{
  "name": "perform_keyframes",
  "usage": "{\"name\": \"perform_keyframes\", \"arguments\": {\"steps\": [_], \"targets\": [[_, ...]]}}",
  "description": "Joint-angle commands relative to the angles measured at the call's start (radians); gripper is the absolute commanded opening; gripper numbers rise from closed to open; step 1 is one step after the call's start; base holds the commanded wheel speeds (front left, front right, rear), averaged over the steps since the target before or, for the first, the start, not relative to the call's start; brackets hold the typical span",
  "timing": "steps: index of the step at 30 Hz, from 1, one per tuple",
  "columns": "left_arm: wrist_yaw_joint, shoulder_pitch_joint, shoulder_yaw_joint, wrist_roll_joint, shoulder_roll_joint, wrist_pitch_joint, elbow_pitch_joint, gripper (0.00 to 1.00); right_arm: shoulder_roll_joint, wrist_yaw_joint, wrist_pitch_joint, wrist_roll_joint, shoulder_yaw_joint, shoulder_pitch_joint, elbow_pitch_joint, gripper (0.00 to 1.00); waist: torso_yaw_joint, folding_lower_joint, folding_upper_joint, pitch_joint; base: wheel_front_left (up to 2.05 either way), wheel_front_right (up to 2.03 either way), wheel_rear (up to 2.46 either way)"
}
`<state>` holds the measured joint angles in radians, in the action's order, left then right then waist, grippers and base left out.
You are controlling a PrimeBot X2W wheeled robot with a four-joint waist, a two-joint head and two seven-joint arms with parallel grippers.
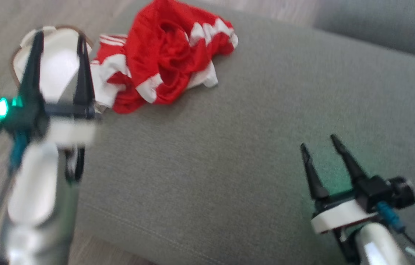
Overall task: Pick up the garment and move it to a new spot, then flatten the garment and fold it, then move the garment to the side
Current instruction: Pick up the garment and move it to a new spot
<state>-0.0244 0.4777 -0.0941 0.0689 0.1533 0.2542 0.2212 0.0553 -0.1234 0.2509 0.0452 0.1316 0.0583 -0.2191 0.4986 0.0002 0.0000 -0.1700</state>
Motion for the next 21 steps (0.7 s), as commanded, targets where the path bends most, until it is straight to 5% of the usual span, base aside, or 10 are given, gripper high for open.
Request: {"name": "perform_keyframes", "arguments": {"steps": [1, 12, 21], "targets": [[-0.019, 0.120, 0.028, 0.013, 0.028, -0.026, 0.016, 1.00, 0.030, -0.007, 0.011, 0.015, 0.012, 0.041, 0.044, 1.00, -0.038, -0.0002, 0.0000, -0.086, 0.00, 0.00, 0.00], [-0.095, 0.616, -0.030, 0.115, 0.023, -0.307, 0.454, 1.00, 0.167, -0.007, 0.011, 0.051, -0.016, 0.092, 0.155, 1.00, -0.093, -0.0002, 0.0000, -0.310, 0.00, 0.00, 0.00], [-0.106, 0.731, -0.147, 0.192, 0.015, -0.418, 0.712, 1.00, 0.202, -0.007, 0.011, 0.056, -0.033, 0.095, 0.218, 1.00, -0.124, -0.0002, 0.0000, -0.387, 0.00, 0.00, 0.00]]}}
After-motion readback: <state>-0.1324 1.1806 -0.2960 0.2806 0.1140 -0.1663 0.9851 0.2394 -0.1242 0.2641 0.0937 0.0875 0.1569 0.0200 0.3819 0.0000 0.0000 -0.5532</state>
